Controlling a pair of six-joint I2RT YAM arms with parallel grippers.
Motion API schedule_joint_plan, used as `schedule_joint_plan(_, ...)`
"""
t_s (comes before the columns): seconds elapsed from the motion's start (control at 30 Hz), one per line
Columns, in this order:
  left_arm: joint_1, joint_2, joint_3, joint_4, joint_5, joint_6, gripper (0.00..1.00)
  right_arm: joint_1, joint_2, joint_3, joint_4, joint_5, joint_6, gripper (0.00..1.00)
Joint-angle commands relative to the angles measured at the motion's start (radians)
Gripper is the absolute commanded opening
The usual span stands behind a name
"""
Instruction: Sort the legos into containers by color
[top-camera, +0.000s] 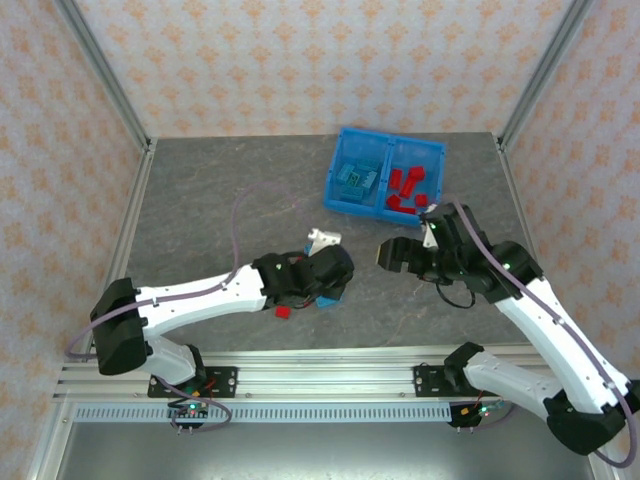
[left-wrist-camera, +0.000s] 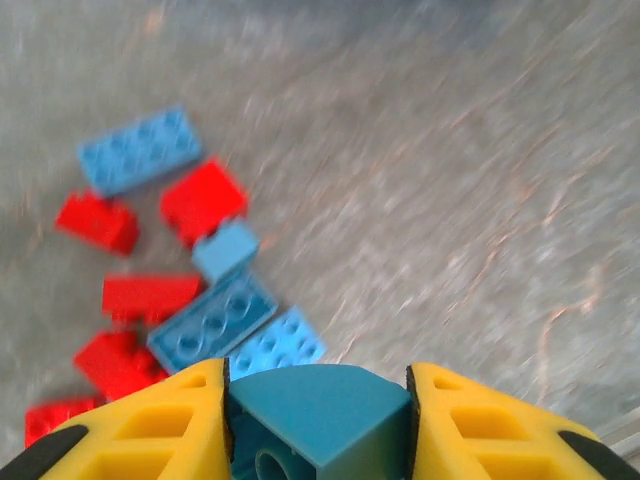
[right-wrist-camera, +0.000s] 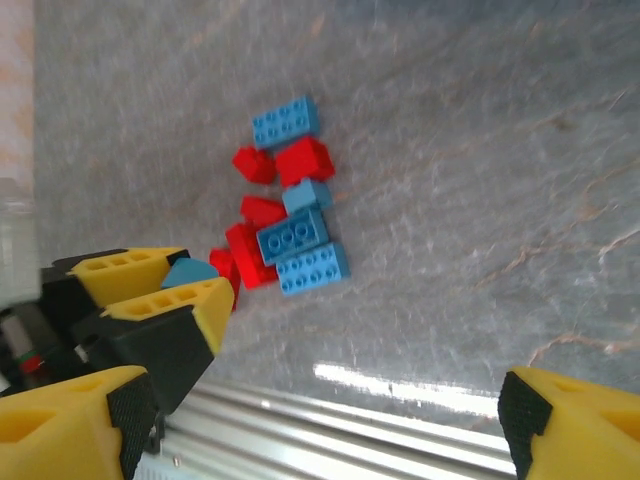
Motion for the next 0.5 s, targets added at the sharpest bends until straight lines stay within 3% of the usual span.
schedule_joint_plan(0.0,0.034,0.112,0.140,0.038,-0.103,0.142,0.35,0.004,-0.079,0.025,0.031,0.165,0.071,0.90)
schedule_joint_plan(0.13,0.102,0.267,0.320,0.115,-0.117,0.250,0.35,0.004,-0.163,0.016,0.035,0.228,0.102,0.91)
schedule_joint_plan(0.33,0.229,0.588,0.668,0.159,-0.229,0.384,0.35,0.004,-0.226,0.014,0.006,0.246,0.123,0.92)
schedule_joint_plan(0.47,0.301,0.838,0.990,0.071,-0.221,0.430,0.35,0.004,-0.235,0.025,-0.024,0.248,0.120,0.92)
